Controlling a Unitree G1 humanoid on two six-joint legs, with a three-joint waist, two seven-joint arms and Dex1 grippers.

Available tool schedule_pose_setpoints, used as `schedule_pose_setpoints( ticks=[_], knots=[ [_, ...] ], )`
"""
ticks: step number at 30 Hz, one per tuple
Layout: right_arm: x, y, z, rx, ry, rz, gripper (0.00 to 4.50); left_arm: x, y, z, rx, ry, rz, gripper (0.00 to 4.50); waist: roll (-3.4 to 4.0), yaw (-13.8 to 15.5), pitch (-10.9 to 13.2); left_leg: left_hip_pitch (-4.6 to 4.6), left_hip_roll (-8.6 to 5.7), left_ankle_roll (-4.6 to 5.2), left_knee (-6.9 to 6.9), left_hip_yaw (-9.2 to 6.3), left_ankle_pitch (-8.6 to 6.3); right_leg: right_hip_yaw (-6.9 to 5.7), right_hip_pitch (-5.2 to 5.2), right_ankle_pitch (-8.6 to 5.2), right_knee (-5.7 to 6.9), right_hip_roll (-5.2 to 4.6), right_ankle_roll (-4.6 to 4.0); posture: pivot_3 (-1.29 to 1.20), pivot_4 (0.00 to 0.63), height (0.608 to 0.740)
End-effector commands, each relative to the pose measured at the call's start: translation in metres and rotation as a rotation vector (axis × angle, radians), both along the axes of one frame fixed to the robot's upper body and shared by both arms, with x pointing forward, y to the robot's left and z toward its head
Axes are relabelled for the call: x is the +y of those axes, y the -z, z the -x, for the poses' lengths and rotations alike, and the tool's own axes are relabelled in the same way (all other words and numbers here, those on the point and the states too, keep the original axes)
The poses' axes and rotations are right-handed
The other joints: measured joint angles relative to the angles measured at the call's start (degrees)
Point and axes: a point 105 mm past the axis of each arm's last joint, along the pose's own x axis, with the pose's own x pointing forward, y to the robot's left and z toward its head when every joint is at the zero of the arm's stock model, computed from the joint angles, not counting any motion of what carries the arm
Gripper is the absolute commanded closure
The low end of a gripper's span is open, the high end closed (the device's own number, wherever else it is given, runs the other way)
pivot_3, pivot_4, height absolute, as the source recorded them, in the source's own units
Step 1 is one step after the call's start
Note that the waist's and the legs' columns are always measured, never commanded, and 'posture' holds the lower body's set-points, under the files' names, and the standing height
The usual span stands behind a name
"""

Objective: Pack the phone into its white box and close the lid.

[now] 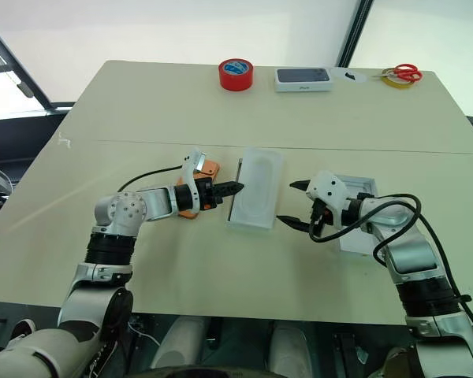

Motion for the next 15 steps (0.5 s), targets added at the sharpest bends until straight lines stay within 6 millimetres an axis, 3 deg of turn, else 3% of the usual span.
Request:
schedule_pose_setpoints(
  ticks=[1,6,9,15],
  knots=[
    [-0.005,-0.011,0.001,-0.053,0.017,-0.025,0.03,0.002,-0.005,-0.002,-0.038,-0.009,-0.003,4.50,0.00,0.0,0.0,0.00,0.00,0.00,0.00,0.00,0.00,0.00,0.00,0.00,0.00,0.00,0.00,0.00,0.150,0.740],
    [-0.007,-0.008,0.000,-0.054,0.026,-0.024,0.03,0.006,-0.003,-0.003,-0.039,-0.020,-0.011,4.50,0.00,0.0,0.0,0.00,0.00,0.00,0.04,0.00,0.01,0.00,0.01,0.01,0.01,0.00,-0.01,0.00,0.150,0.740],
    [-0.006,-0.009,-0.003,-0.062,0.026,-0.026,0.00,0.006,-0.005,-0.003,-0.032,-0.018,0.001,3.68,0.00,0.0,0.0,0.00,0.01,0.01,0.04,0.00,0.01,0.00,0.00,0.01,0.00,0.00,-0.01,0.00,0.150,0.740],
    [-0.003,-0.010,-0.005,-0.071,0.017,-0.033,0.00,0.012,-0.014,-0.004,-0.056,-0.031,-0.003,0.79,0.01,0.0,0.0,0.02,0.01,0.01,0.05,0.00,0.01,0.00,0.03,0.01,0.02,0.00,-0.01,0.00,0.150,0.740]
  ],
)
